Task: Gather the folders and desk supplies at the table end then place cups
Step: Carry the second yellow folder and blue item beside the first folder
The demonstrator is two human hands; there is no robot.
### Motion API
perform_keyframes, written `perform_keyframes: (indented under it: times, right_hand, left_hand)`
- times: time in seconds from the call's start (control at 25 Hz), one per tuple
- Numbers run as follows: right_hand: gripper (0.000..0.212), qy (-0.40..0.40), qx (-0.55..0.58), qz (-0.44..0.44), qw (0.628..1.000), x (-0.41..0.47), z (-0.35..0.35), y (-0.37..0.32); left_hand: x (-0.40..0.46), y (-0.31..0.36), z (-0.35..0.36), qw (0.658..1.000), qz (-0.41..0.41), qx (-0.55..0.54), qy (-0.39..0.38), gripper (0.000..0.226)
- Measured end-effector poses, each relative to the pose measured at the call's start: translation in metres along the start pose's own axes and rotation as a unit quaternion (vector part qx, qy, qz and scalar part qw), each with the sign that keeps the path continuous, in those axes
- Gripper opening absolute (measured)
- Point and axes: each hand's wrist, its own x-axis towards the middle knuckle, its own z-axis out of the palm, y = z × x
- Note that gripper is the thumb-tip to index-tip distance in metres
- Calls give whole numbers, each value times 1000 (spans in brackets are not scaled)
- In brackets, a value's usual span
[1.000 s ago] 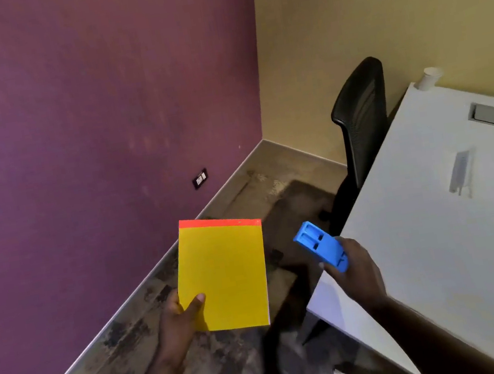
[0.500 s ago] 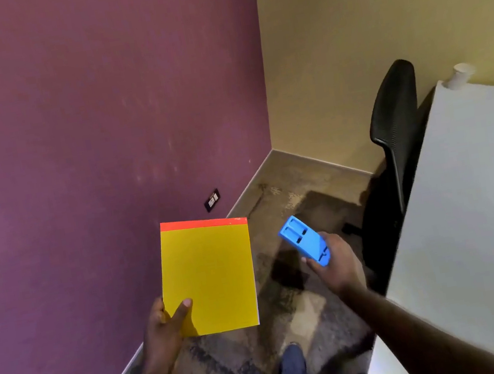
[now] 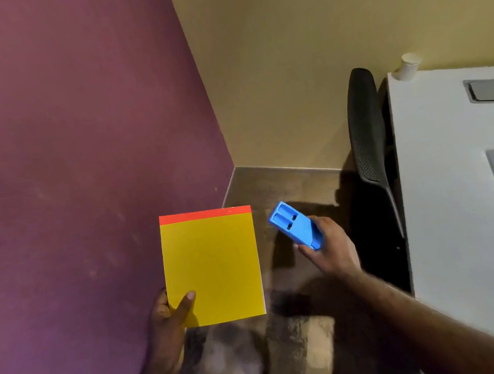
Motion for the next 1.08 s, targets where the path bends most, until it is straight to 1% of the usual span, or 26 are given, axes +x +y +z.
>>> perform_keyframes:
  times: [0.12,0.24,0.36,0.48,0.56,0.68,0.8,0.88,1.0,1.08]
  right_hand:
    - [65,22,-12,1,1000,48,-5,-13]
    - [64,62,-21,2,998,102,0,-25]
    - [64,109,-15,19,994,155,5,-33]
    - [65,149,-29,16,988,209,-1,-49]
    - [65,186,-39,22,981,243,-11,-59]
    - [64,231,-26,45,971,284,-33,-67]
    - [62,271,-21,60,960,326,-60,-62]
    - [62,299,-26,67,952,354,-80,-49]
    - [63,347,-28,70,935,392,-108,-19]
    - [63,376,-26,88,922,416,-129,5]
  left_hand:
    - [60,7,21,999,3,-13,-36,66]
    - [131,15,35,998,26,-16,-47,76]
    - [211,26,49,994,48,-19,-92,70]
    - [291,43,62,992,56,-20,-113,58]
    - [343,63,80,985,81,-13,-154,50]
    - [399,94,118,974,107,-13,-201,41]
    - [461,113,171,964,121,1,-238,42]
    - [490,124,214,955,120,-9,-270,36]
    - [521,136,277,948,113,-31,-298,40]
    - [544,144,317,942,115,-28,-315,40]
